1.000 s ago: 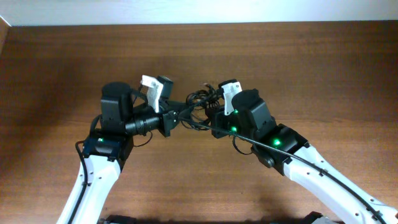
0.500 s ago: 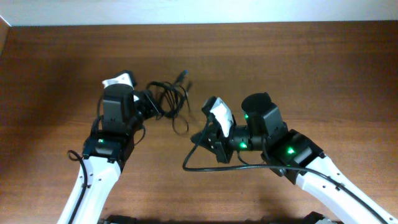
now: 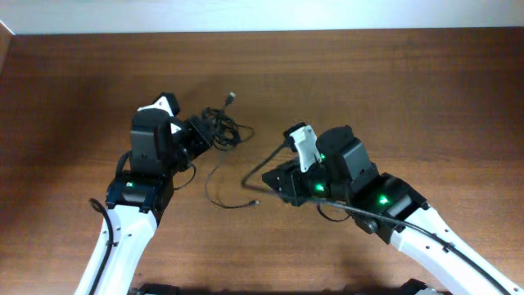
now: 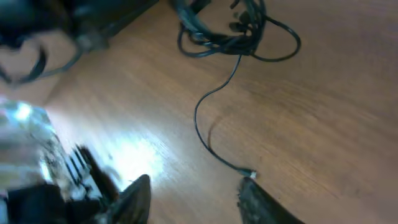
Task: Untangle cables
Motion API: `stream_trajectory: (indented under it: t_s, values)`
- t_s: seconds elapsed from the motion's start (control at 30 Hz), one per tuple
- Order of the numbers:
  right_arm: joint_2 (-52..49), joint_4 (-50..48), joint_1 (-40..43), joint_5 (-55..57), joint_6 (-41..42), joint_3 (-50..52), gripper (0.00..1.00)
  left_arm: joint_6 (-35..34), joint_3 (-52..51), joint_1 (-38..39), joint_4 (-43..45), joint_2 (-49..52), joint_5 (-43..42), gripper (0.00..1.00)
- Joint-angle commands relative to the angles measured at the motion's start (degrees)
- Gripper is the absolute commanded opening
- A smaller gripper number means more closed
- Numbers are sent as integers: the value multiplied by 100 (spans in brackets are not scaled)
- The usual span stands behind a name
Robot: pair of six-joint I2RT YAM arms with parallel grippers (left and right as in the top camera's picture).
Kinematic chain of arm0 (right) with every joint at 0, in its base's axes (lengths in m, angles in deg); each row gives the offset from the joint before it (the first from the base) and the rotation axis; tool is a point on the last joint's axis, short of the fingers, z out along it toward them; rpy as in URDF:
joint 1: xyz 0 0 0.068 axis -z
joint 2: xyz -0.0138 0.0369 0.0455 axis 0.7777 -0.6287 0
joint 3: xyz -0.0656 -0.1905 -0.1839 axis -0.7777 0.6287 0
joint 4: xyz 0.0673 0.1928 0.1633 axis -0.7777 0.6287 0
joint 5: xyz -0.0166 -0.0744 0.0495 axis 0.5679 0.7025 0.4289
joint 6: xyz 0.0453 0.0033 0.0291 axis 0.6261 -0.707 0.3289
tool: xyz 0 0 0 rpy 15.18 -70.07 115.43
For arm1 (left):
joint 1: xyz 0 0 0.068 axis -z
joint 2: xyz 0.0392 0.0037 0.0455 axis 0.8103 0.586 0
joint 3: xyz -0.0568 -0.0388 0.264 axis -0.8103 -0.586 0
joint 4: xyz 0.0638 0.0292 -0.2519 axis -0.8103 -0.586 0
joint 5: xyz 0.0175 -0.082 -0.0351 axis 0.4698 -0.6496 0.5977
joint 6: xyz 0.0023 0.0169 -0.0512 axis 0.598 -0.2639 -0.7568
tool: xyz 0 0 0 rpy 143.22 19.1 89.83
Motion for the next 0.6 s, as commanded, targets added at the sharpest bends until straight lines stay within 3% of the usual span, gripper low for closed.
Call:
stream_trajectory:
  t_s: [0.0,0.03,0.1,0.17,0.2,0.3,0.43,0.57]
  values:
    - [-278,13,-28,243,2208,-33,85,-1040,61,-7,-2,2,-372,0]
    - [-372,-13,-28,243,2658,-35,99,-1226,61,-7,-2,2,-367,0]
    - [-468,-57,-28,-2,3064,-35,99,-1495,61,-7,-4,2,-326,0]
    - [-501,-59,-66,-13,3067,-35,76,-2028,61,-7,-72,2,-328,0]
    - [-522,-55,-83,166,3307,-35,72,-2382,61,-7,-142,2,-328,0]
    - [-621,-264,-81,157,4214,-35,75,-2809,61,4,-372,2,-323,0]
    - [-874,-769,-81,151,4955,-35,62,-2743,61,59,-435,2,-328,0]
    - [-1329,-1506,-177,-173,5160,-35,61,-2741,61,251,-435,2,-323,0]
